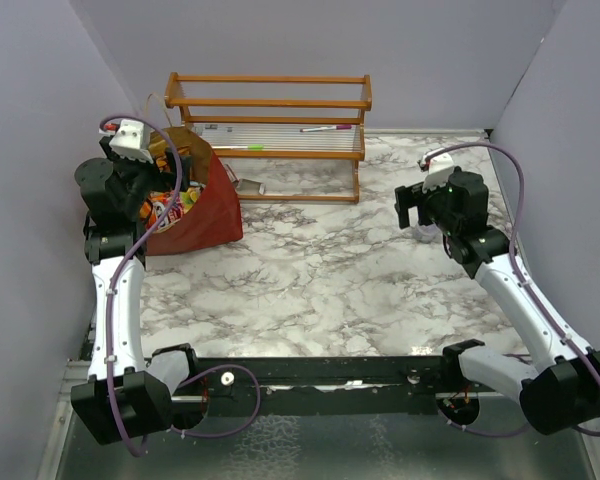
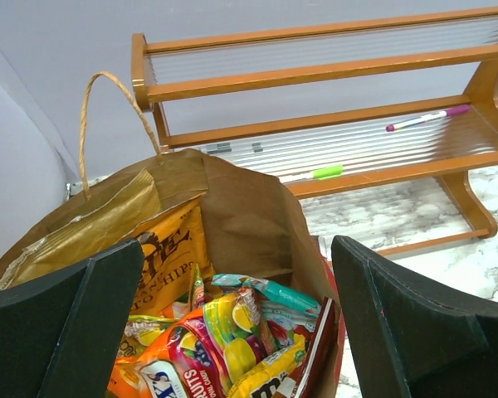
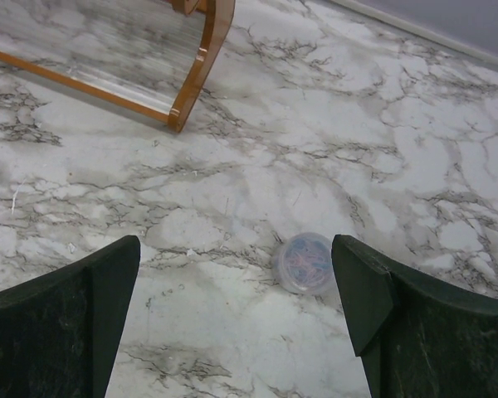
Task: Place the snacks into the paper bag
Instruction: Reset both arms
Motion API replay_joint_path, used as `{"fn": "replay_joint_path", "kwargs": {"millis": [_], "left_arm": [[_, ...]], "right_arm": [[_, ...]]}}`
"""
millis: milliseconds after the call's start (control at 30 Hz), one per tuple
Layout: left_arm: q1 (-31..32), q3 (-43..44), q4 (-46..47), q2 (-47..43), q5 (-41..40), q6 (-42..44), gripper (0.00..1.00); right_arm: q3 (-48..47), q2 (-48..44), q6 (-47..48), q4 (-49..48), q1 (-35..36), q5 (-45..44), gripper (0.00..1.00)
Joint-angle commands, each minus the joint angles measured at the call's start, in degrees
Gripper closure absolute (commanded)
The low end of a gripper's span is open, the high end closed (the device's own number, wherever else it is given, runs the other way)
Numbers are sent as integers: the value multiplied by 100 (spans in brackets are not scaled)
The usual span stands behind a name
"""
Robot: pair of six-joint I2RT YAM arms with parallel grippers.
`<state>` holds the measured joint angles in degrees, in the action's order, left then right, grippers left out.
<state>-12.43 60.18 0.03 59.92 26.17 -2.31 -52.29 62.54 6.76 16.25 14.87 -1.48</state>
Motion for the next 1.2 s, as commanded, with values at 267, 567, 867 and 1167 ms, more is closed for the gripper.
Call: {"fn": "replay_joint_path", "kwargs": {"millis": [267, 567, 867, 1167], "left_arm": [[-44, 713, -822, -122, 508, 519, 1], [262, 977, -1732, -162, 48, 974, 1], [1292, 561, -1892, -397, -1165, 942, 1], [1541, 465, -1638, -439, -1572, 1002, 1]], "right_arm": [[-706, -210, 476, 160, -37, -44, 1], [-1325, -228, 247, 453, -37, 134, 1], [-915, -580, 514, -19, -37, -230, 1], [-403, -847, 607, -696, -37, -40, 1]]}}
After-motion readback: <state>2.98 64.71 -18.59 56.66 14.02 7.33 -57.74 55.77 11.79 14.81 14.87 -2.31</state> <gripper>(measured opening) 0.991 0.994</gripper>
